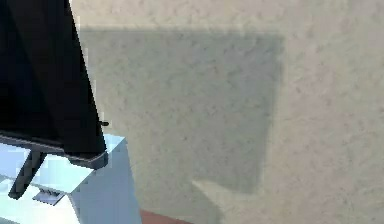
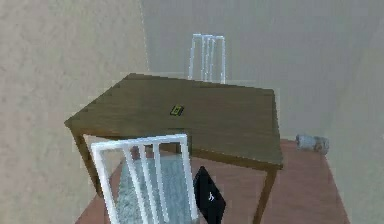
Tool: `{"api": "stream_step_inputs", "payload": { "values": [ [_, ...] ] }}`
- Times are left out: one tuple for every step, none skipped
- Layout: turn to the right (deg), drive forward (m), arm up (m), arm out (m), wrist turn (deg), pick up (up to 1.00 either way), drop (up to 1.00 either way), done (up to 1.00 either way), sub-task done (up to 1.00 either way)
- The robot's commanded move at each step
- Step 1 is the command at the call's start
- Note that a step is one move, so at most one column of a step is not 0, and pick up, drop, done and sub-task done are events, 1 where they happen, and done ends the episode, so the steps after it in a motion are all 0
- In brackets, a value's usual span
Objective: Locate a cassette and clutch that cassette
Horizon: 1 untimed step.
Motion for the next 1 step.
{"api": "stream_step_inputs", "payload": {
  "values": [
    [45.0, 0.0, 0.0, 0.0, 0.0, 0.0, 0.0, 0.0, 0.0]
  ]
}}
